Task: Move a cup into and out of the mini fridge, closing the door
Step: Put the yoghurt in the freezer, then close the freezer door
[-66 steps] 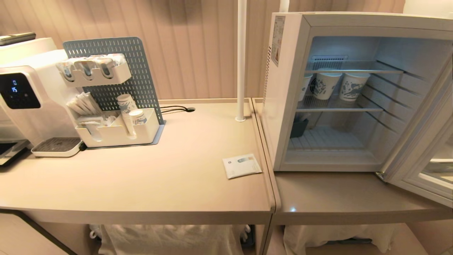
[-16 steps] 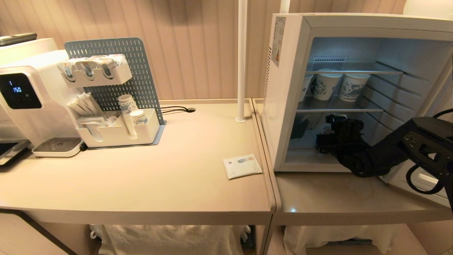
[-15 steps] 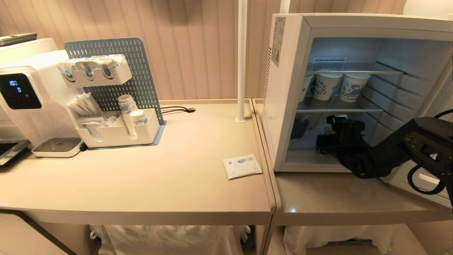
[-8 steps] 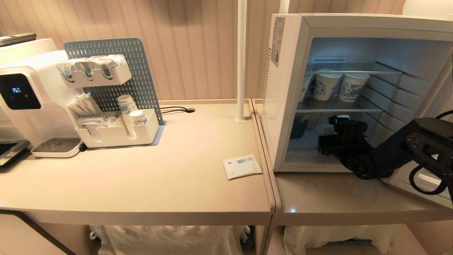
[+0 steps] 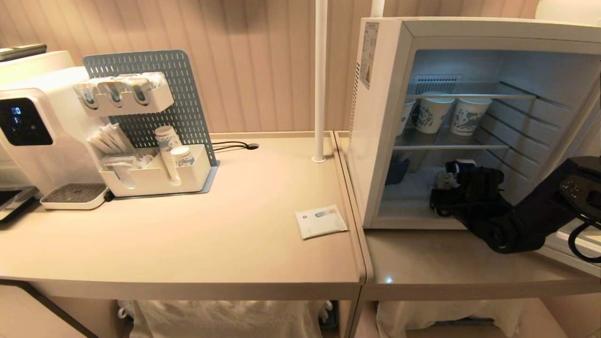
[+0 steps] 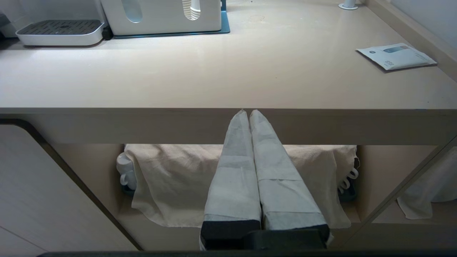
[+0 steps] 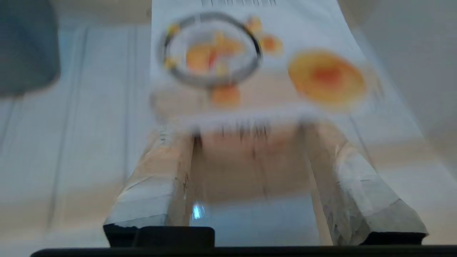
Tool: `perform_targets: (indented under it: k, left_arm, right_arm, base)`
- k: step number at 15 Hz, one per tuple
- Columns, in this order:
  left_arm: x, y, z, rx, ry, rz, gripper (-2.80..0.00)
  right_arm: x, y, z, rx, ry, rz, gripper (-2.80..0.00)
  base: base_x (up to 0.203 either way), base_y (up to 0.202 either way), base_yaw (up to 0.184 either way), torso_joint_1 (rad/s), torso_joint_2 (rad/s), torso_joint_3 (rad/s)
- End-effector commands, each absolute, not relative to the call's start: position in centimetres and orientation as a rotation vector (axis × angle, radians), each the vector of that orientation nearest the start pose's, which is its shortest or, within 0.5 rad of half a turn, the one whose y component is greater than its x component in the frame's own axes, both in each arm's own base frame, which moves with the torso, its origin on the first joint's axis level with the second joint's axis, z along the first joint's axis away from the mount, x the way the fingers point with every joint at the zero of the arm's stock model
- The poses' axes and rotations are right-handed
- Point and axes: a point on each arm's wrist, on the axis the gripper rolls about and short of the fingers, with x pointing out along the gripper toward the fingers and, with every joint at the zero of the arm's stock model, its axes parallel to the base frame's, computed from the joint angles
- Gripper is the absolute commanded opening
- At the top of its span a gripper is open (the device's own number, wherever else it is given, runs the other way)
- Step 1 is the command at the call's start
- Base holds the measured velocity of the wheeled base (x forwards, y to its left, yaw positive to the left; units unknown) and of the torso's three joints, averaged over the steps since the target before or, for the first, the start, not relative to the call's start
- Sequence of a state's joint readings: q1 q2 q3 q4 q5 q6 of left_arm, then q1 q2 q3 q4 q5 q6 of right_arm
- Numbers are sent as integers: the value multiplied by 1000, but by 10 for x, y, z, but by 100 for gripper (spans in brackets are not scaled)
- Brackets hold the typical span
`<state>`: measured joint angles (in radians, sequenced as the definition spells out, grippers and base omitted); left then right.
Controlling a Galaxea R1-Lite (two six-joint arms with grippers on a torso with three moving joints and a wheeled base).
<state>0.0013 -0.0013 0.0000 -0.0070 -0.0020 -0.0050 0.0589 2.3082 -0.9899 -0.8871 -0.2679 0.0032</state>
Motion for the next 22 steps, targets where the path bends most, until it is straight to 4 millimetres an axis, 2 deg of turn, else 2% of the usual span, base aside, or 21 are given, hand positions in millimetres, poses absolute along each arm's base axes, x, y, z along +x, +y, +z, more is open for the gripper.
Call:
perform_targets:
  k: [1,6,9,16,19,21,22]
  left_arm:
    - [-23,0,76,-5,-7,-2,-280]
    - [-23,0,76,-6,-8,0,-280]
    - [-23,0,76,-6,-8,0,-280]
    - [-23,0,76,-6,-8,0,-280]
    - [-23,0,76,-6,-8,0,-280]
    - [-23,0,76,-6,-8,-1,-280]
    - [-23,0,76,-6,-8,0,-280]
  right_arm:
    - [397,19,46,-60,392,-191,0]
    - [400,22,36,-61,411,-176,0]
    - [390,23,49,-56,397,-172,0]
    - [320,24,88,-44,399,-98,0]
    - [280,22,108,-39,370,-92,0]
    - [245,20,130,-32,307,-83,0]
    - [225,20,141,-28,267,-77,-280]
  base:
    - [0,0,0,0,0,0]
    - [0,0,0,0,0,0]
    - [0,0,0,0,0,0]
    - [0,0,0,0,0,0]
    - [0,0,0,0,0,0]
    - [0,0,0,0,0,0]
    - [0,0,0,0,0,0]
